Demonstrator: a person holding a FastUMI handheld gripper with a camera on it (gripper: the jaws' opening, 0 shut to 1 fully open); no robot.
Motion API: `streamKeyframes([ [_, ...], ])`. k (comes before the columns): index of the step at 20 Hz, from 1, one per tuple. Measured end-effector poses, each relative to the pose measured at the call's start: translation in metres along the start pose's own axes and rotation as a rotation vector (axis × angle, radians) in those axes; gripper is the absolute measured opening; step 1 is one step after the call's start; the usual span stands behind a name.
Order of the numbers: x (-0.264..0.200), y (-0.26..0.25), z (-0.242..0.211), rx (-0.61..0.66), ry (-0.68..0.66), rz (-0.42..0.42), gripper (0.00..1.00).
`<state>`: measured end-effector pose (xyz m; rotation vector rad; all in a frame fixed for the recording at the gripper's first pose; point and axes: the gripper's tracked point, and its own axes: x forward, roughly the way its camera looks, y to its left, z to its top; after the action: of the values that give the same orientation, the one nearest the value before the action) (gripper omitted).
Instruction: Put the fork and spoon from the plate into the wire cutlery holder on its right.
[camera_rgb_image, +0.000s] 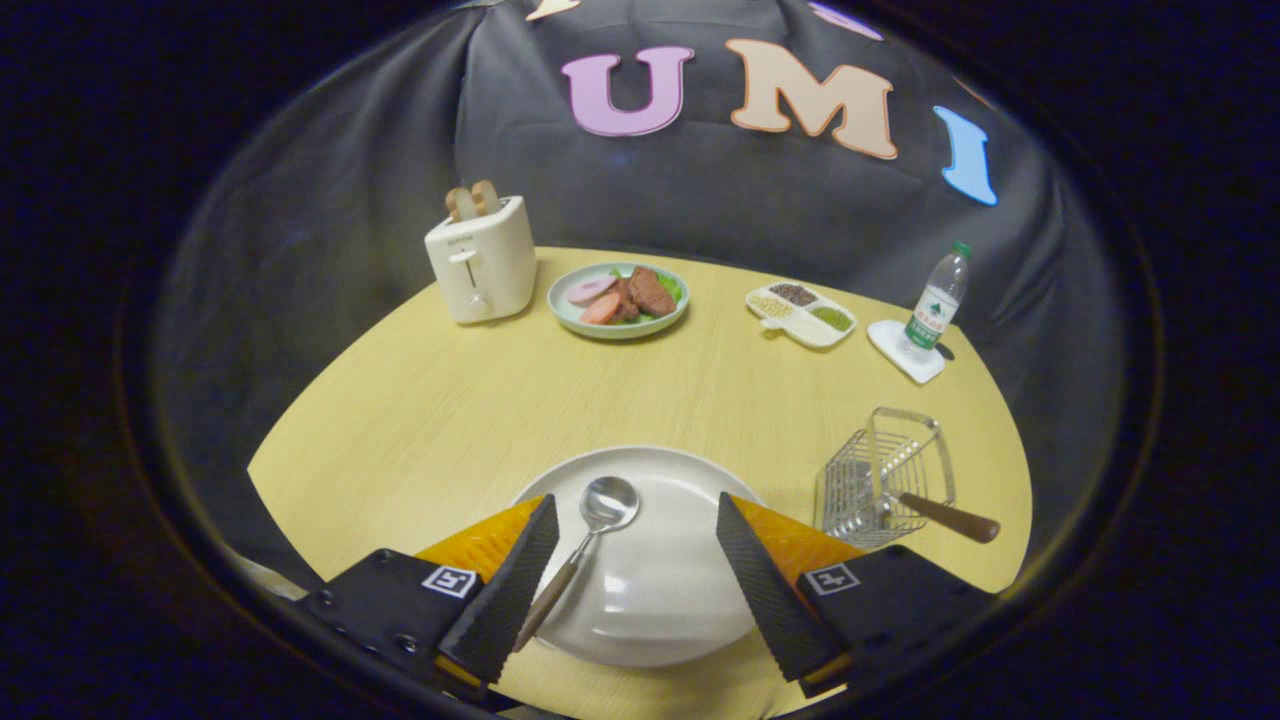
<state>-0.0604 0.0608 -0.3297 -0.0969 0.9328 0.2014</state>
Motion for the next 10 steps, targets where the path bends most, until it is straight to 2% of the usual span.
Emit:
streamKeyframes([
  [10, 0.025, 0.029, -0.058, -0.062, 0.183, 0.031, 0.99],
])
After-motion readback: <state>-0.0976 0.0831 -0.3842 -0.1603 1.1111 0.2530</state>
